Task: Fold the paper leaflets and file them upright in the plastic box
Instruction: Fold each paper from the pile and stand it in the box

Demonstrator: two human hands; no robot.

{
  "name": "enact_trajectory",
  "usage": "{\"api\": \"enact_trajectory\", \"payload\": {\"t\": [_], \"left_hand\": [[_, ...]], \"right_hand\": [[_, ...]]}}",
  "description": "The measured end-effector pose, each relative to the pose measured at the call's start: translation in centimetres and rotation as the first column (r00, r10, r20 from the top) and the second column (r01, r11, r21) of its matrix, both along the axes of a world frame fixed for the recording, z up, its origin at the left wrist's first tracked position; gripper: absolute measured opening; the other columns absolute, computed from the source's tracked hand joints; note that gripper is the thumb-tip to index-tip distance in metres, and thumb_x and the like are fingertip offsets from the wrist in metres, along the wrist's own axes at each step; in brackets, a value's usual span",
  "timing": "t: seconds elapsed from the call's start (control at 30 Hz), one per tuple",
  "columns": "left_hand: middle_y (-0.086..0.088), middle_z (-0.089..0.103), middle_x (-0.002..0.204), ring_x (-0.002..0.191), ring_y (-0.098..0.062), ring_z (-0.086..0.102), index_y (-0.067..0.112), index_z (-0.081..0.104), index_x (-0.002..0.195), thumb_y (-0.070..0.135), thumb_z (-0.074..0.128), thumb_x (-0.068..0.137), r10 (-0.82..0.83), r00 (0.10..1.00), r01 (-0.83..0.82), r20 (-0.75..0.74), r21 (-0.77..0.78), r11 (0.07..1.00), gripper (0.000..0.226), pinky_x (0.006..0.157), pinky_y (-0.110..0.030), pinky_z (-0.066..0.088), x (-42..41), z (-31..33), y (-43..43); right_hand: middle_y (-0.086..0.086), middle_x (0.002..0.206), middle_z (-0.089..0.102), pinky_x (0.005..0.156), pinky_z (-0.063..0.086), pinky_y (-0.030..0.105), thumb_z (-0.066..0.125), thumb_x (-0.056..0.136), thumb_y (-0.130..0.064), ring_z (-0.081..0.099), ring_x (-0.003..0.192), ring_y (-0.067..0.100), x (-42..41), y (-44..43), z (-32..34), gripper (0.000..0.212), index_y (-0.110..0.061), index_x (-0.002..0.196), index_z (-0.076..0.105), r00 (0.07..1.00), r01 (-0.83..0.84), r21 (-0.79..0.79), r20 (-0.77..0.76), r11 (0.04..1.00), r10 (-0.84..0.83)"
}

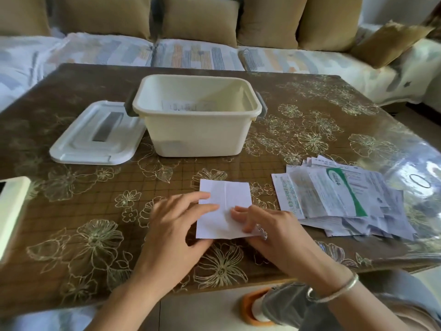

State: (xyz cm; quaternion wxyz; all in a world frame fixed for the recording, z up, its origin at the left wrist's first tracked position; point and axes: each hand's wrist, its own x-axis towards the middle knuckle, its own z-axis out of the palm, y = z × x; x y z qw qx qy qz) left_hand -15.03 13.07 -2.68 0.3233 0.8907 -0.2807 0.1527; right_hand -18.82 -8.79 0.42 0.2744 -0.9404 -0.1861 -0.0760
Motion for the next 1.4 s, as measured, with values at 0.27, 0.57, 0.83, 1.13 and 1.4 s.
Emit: {"api": "enact_trajectory", "payload": {"t": [0.27, 0.57, 0.83, 1.13, 1.4], "left_hand": [[0.025, 0.067, 0.086, 0.084, 0.002, 0.06, 0.032, 0.075, 0.089, 0.046, 0.057, 0.084, -0.006, 1.0, 0.004, -0.029, -0.074, 0.997, 0.023, 0.077, -0.032, 0.046, -1.3, 0.7, 0.3], [0.017, 0.049, 0.074, 0.057, -0.001, 0.05, 0.024, 0.059, 0.079, 0.045, 0.062, 0.083, 0.188, 0.976, -0.19, -0.113, -0.003, 0.982, 0.021, 0.047, -0.018, 0.043, -0.6, 0.7, -1.0], [0.008, 0.058, 0.104, 0.064, 0.0, 0.054, 0.016, 0.053, 0.129, 0.029, 0.077, 0.072, 0.235, 0.965, -0.235, -0.12, 0.007, 0.972, 0.064, 0.048, -0.004, 0.035, -0.9, 0.5, -1.4], [0.009, 0.06, 0.1, 0.096, -0.015, 0.053, 0.022, 0.069, 0.098, 0.021, 0.069, 0.081, 0.143, 0.985, -0.154, 0.094, 0.121, 0.981, 0.016, 0.078, -0.034, 0.052, -0.8, 0.2, -1.6], [0.013, 0.061, 0.1, 0.093, -0.013, 0.053, 0.031, 0.061, 0.101, 0.021, 0.065, 0.085, 0.105, 0.993, -0.111, 0.055, 0.123, 0.986, 0.018, 0.077, -0.032, 0.047, -0.6, -0.3, -1.2]], "right_hand": [[-0.021, 0.091, 0.071, 0.078, 0.055, 0.025, 0.071, 0.08, -0.033, 0.065, 0.09, -0.006, -1.1, 0.4, 0.9, 0.02, -0.026, 0.078, 0.053, 0.991, 0.087, 0.237, -0.12, 0.968, -0.06], [-0.011, 0.077, 0.066, 0.055, 0.051, 0.029, 0.069, 0.081, -0.038, 0.06, 0.066, 0.007, 0.8, 1.7, -0.5, 0.026, -0.017, 0.078, 0.054, 0.944, 0.33, 0.238, -0.061, 0.913, -0.325], [-0.018, 0.098, 0.053, 0.078, 0.049, 0.026, 0.074, 0.076, -0.037, 0.05, 0.088, 0.004, 1.5, 1.7, -0.9, 0.046, -0.028, 0.115, 0.051, 0.921, 0.39, 0.046, -0.01, 0.92, -0.39], [-0.009, 0.128, 0.046, 0.094, 0.037, 0.024, 0.07, 0.079, -0.044, 0.037, 0.119, 0.012, 5.3, 1.8, 3.0, 0.062, -0.034, 0.133, 0.043, 0.973, 0.068, -0.393, -0.176, 0.917, -0.147], [0.006, 0.107, 0.069, 0.087, 0.046, 0.029, 0.073, 0.075, -0.049, 0.062, 0.103, 0.022, 11.2, 4.4, 4.7, 0.055, -0.006, 0.108, 0.068, 0.877, -0.193, -0.541, -0.47, 0.819, -0.104]]}}
